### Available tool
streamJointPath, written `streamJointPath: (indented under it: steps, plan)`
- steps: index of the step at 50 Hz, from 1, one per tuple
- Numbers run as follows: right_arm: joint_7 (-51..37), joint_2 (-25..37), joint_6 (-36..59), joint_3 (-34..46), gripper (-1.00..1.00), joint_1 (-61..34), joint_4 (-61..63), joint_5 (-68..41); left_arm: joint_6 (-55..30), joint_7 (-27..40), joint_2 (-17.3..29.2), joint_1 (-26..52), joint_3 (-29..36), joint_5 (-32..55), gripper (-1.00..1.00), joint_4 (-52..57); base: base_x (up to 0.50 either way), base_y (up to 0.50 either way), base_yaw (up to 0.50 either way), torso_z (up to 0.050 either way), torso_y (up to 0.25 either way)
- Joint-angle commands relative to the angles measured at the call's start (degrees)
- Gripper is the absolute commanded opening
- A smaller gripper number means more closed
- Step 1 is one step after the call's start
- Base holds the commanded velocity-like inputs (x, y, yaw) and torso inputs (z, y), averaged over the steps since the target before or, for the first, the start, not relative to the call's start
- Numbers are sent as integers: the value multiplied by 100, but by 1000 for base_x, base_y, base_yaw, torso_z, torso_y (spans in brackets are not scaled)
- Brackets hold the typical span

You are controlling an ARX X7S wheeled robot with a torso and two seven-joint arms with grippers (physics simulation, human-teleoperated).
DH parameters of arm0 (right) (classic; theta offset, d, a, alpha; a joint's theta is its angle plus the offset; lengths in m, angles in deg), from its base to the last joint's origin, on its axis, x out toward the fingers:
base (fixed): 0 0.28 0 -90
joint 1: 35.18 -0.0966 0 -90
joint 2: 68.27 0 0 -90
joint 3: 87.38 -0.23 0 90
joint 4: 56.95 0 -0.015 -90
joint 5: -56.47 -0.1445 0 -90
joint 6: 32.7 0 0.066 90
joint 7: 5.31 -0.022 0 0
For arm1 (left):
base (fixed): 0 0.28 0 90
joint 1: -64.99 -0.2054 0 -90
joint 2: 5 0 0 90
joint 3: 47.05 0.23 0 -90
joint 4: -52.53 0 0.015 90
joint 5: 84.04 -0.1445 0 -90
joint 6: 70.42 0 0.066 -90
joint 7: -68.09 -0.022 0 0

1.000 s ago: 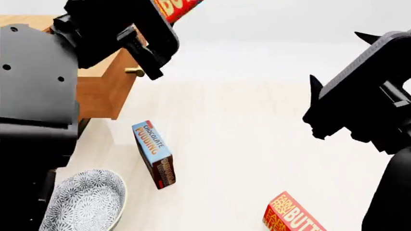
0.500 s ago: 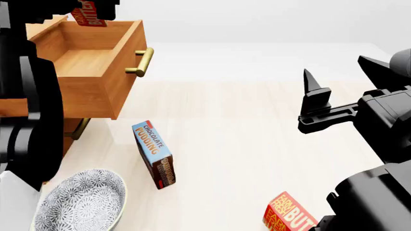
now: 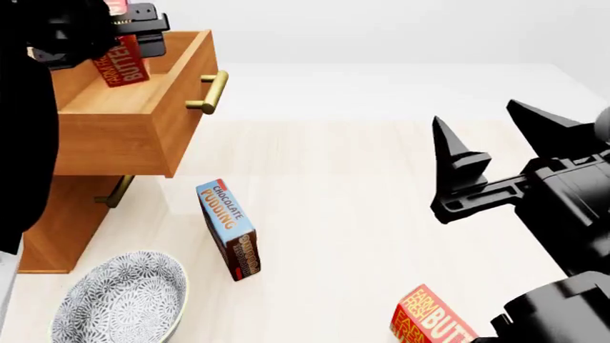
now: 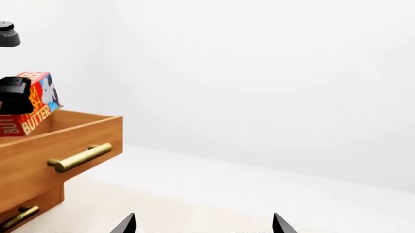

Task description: Put the butter at the front in the top drawer of the cabinet and close it.

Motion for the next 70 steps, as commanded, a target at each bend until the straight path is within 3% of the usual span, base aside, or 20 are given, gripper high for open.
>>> streamJointPath:
  steps: [1,12,23,29,70]
  plan:
    - [59,-31,35,-111,100,230,209,-186,968,1414,145,-24,-668,169,-100,-101,0,0,0,0,10]
    - [59,-31,35,-139,100,399,384,-259,1364,1672,166,-232,-625,139,-100,-101,0,0,0,1,1]
    - [59,-31,35,-130,100,490,488,-358,1735,989,17,-530,-217,99,-100,-101,0,0,0,1,1]
    - [59,-31,35,-148,100,569,550,-421,1960,956,-63,-711,-235,158,-100,-101,0,0,0,0,0]
    - [57,-31,35,-423,100,887,809,-702,1442,882,-46,-726,82,133,-100,-101,0,0,0,0,1]
